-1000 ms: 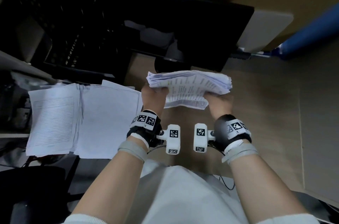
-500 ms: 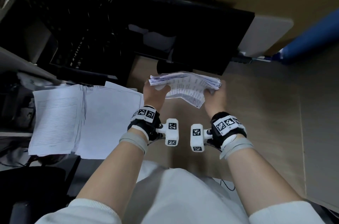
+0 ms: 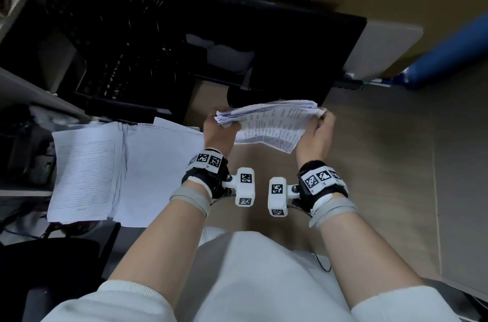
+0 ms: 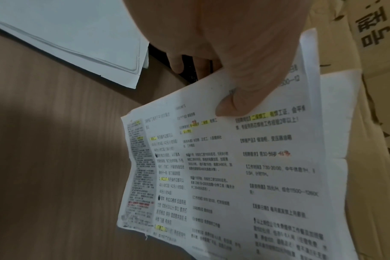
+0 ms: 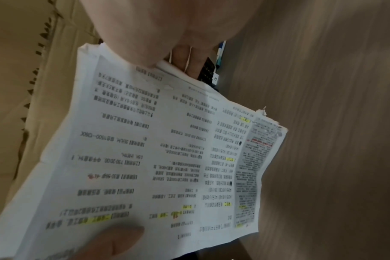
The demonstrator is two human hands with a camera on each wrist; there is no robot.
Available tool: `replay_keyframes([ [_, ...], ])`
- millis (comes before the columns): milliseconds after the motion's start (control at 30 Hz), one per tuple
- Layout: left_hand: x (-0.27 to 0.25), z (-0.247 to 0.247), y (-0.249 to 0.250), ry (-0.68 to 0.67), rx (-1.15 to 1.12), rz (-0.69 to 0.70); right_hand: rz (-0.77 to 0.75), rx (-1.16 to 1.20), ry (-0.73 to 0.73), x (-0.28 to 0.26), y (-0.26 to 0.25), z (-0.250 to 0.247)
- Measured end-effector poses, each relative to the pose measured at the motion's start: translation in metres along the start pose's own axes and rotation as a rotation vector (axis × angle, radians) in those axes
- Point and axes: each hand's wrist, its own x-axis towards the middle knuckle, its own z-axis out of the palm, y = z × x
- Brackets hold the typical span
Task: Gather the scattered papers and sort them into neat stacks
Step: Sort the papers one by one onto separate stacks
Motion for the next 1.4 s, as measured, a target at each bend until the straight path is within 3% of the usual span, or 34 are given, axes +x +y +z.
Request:
replay_keyframes([
  [400, 0.01, -0.008, 0.002, -0.014, 0.102, 0.058, -0.141, -0.002, 0.009, 0.004, -0.009, -0.008],
  [767, 0.011, -0.003, 0.003, -0.106, 0.105, 0.128, -0.217, 0.057, 0.042, 0.017, -0.021, -0.018],
  [933, 0.011, 0.001, 0.001, -0.133, 0.166, 0.125, -0.22, 0.115, -0.015, 0.024, -0.031, -0.014],
  [1100, 0.008, 0.002, 0.006, -0.2, 0.283, 0.195, -0.221, 0.012, -0.084, 0.025, -0.026, -0.008],
  [1233, 0.008, 0.0, 0.005, -0.164, 0.1, 0.141, -0.204, -0.017, -0.047, 0.025, -0.027, -0.011],
  [1400, 0.006, 0.001, 0.007, -0.167, 0.066, 0.096, -0.353, -0.04, -0.025, 0.026, -0.038, -0.01],
])
